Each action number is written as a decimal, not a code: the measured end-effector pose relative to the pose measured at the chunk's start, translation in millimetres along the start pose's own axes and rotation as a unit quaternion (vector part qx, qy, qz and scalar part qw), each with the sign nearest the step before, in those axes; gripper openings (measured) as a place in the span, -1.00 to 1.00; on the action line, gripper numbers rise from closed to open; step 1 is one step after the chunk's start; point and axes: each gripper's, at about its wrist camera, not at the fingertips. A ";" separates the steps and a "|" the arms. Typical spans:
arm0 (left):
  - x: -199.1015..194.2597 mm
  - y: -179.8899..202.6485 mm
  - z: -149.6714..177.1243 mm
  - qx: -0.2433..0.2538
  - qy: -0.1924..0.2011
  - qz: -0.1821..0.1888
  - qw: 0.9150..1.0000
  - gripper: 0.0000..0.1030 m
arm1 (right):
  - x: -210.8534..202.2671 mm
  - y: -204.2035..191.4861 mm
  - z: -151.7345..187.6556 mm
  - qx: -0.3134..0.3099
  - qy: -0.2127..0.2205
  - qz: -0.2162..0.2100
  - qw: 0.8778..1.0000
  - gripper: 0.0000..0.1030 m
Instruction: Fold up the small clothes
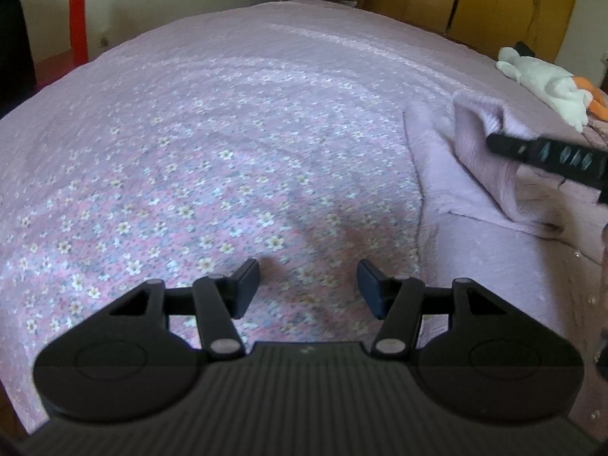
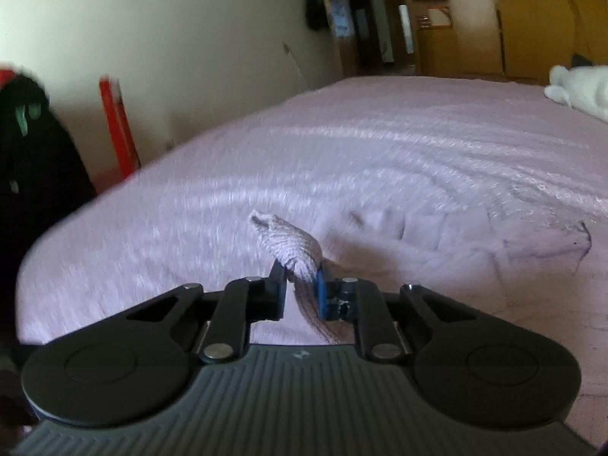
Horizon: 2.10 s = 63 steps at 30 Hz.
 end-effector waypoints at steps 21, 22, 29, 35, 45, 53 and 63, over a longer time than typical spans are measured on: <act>12.1 83.8 -42.4 0.069 0.050 0.065 0.994 0.13 | -133.7 134.6 -23.9 0.043 0.095 0.170 0.980 -0.67; 14.9 88.1 -42.3 0.072 0.050 0.065 0.994 0.13 | -137.1 143.7 -21.9 0.048 0.095 0.178 0.978 -0.67; 38.0 106.5 -35.1 0.094 0.031 0.037 0.994 0.13 | -149.3 198.0 15.9 0.081 0.064 0.233 0.967 -0.67; 46.5 111.3 -26.9 0.112 0.028 0.025 0.993 0.13 | -134.8 237.8 57.7 0.146 0.034 0.255 0.955 -0.64; 37.2 109.8 -30.3 0.116 0.033 0.035 0.992 0.13 | -149.9 237.2 64.3 0.192 0.041 0.273 0.942 0.02; 28.4 134.7 -70.6 0.147 0.064 0.054 0.986 0.13 | -166.8 225.1 20.6 0.149 0.053 0.247 0.956 0.11; 73.1 224.3 -138.3 0.221 0.069 0.117 0.966 0.14 | -100.4 261.7 -30.4 0.102 -0.041 0.177 0.978 0.20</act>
Point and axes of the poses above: each gripper's, at about its wrist camera, not at the fingertips, and x roughly the way its jaws point, y to its right, z to its underside, and after that the axes turned 11 degrees about -z, right-handed
